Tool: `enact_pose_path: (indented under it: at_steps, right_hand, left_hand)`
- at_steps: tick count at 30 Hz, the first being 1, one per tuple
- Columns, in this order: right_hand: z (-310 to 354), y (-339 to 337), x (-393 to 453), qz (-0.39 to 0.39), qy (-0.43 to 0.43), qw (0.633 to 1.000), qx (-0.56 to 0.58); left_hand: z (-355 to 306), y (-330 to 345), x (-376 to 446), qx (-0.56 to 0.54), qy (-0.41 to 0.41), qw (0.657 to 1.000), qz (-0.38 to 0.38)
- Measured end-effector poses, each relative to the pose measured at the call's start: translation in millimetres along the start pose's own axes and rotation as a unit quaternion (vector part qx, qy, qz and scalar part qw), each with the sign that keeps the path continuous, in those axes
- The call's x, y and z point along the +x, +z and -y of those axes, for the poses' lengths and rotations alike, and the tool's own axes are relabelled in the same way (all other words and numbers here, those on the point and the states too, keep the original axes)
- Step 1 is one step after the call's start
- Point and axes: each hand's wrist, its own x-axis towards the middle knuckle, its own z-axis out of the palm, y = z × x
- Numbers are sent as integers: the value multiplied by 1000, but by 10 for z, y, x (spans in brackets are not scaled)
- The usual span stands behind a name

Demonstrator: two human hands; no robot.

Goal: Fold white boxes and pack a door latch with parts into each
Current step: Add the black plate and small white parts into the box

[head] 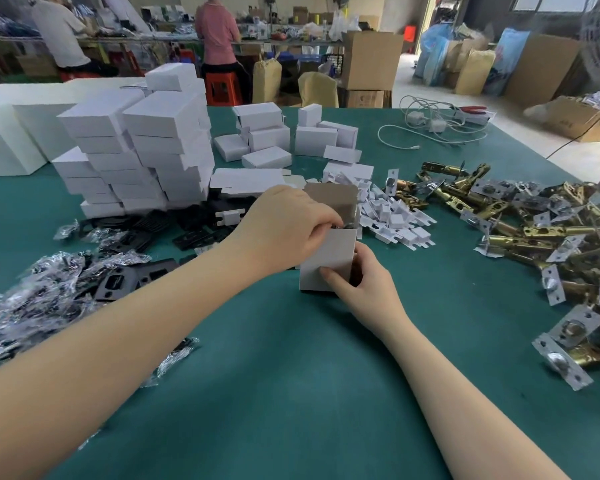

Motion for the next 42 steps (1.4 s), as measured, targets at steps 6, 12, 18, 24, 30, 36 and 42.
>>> enact_pose_path:
  at_steps: [6,12,18,24,30,36,42]
  right_hand:
    - [-9,5,-2,2,3,1000,5]
    - [6,5,1,3,5,1000,2]
    - [-7,1,-7,3,3,1000,-1]
    - [-23,2,-5,1,-1,1000,-7]
    - [-23,5,10,2,-9,1000,-6]
    - [20,9,-11,-7,-31,999,1]
    - [23,32,-35,-27,-67,997,8]
  left_hand:
    - [15,-45,127,-66,-31,997,-20]
    - [81,1,241,39,-14,998,53]
    - [31,-63,258,83,7,994,78]
    - [-16,-77,230,113,30,988,96]
    - [-16,79,6,-18,0,996,-88]
    - [-103,576,-254,-172,-97,950,-242]
    - [-248,814,-238,-288,-161,894,-302]
